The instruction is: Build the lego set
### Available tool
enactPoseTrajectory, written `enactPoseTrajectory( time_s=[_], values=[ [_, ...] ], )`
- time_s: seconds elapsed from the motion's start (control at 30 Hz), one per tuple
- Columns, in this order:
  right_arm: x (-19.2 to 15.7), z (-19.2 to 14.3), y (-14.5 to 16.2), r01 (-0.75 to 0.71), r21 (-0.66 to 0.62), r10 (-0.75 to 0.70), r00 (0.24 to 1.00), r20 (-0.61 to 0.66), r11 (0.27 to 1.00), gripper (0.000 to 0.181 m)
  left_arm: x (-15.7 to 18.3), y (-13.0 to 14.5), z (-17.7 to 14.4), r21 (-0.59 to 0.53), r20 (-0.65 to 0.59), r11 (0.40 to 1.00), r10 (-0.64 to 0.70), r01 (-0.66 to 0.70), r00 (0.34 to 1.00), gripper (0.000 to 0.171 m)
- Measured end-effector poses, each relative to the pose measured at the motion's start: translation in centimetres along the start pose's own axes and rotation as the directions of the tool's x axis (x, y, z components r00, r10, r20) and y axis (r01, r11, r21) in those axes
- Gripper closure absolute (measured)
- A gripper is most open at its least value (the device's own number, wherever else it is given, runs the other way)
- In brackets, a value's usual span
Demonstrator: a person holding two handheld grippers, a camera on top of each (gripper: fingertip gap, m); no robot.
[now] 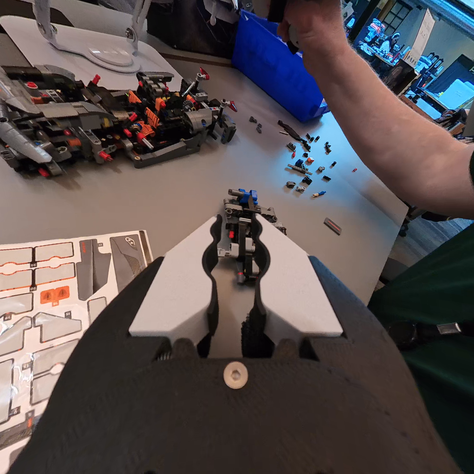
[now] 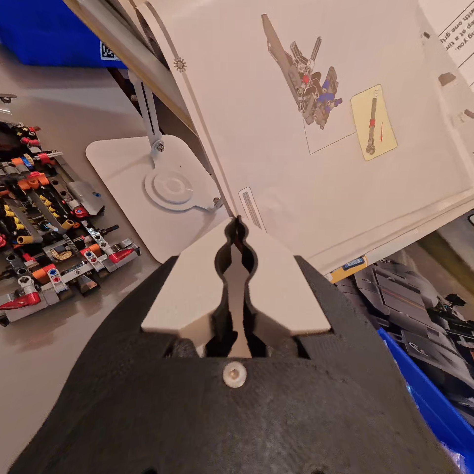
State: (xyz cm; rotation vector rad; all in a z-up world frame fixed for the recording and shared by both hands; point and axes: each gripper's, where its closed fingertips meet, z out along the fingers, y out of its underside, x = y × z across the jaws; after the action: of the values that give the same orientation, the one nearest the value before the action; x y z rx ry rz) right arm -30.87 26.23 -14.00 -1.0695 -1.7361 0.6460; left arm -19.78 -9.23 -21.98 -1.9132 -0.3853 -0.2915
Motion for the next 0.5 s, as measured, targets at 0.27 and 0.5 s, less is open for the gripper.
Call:
enactPoseTrajectory(
  time_s=[0.27,0.5],
  values=[
    [0.5,-0.7,-1.0,0.008,0.019,-0.008,1.000,-0.003,1.000,0.181,-0.3,0.4,-0.4,0.010,0.022,1.000,-0.017,0.016,1.000,0.152],
    [0.9,-1.8,-2.2,0.014,0.046,-0.013,1.000,-0.016,0.999,0.181,-0.2,-0.6,-0.3,0.012,0.034,1.000,0.018,-0.019,0.999,0.152]
  ],
)
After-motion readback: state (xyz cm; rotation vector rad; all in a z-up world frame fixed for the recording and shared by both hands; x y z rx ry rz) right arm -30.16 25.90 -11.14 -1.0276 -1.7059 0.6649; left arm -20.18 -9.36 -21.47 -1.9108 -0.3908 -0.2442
